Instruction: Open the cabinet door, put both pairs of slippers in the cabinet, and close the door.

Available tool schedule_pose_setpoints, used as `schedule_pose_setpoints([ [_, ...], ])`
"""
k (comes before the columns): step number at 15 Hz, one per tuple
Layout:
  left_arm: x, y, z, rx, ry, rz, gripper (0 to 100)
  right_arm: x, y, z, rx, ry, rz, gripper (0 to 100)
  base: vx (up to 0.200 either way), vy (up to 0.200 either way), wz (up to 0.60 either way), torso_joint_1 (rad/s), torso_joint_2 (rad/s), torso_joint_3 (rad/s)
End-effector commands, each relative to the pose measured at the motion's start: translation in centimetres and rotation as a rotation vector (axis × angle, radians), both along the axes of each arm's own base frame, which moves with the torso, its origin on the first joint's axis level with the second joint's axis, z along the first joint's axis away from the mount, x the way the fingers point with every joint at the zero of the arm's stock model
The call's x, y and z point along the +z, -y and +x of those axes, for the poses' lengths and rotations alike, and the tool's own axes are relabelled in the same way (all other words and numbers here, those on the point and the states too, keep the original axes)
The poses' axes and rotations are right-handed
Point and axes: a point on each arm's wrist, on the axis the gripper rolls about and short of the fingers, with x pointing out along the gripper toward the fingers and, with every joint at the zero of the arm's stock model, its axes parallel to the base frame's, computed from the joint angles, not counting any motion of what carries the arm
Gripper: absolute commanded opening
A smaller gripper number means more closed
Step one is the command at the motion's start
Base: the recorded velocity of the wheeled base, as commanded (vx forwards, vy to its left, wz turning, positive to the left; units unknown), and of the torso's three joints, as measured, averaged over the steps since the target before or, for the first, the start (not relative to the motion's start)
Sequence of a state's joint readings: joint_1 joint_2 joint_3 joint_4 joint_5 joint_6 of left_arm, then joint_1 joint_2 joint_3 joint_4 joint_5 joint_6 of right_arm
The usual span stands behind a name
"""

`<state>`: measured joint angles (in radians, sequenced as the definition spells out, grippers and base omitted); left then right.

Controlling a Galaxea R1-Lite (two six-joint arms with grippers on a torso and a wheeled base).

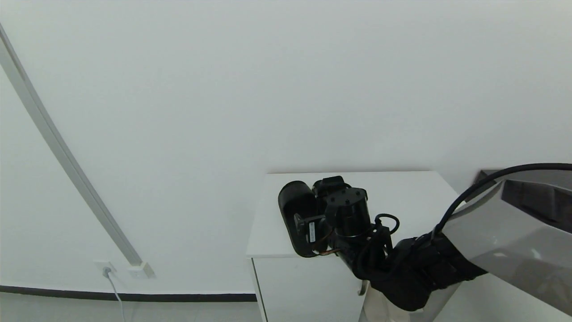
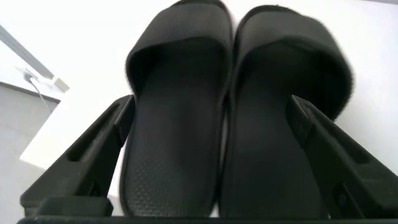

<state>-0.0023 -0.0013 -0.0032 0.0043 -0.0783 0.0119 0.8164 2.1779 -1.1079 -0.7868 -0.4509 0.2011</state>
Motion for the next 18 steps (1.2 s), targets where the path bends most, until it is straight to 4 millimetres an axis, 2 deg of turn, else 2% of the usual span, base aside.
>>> schedule_pose_setpoints([
  [1,0.0,0.0,0.0,0.001,-0.002,0.0,0,-1.7,-0.5,1.3,-0.015,-0.005,-0.01,100,0.0,0.0,0.0,0.0,0.0,0.0],
  [5,0.0,0.0,0.0,-0.001,0.0,-0.001,0,-2.8,-1.3,3.9,-0.037,0.02,-0.018,100,0.0,0.0,0.0,0.0,0.0,0.0],
  [9,0.0,0.0,0.0,-0.001,-0.002,-0.001,0,-3.8,-1.9,5.4,-0.047,0.036,-0.027,100,0.0,0.0,0.0,0.0,0.0,0.0],
  [18,0.0,0.0,0.0,-0.001,-0.002,0.0,0,-3.3,-1.8,6.9,-0.068,0.059,-0.018,100,0.0,0.0,0.0,0.0,0.0,0.0],
])
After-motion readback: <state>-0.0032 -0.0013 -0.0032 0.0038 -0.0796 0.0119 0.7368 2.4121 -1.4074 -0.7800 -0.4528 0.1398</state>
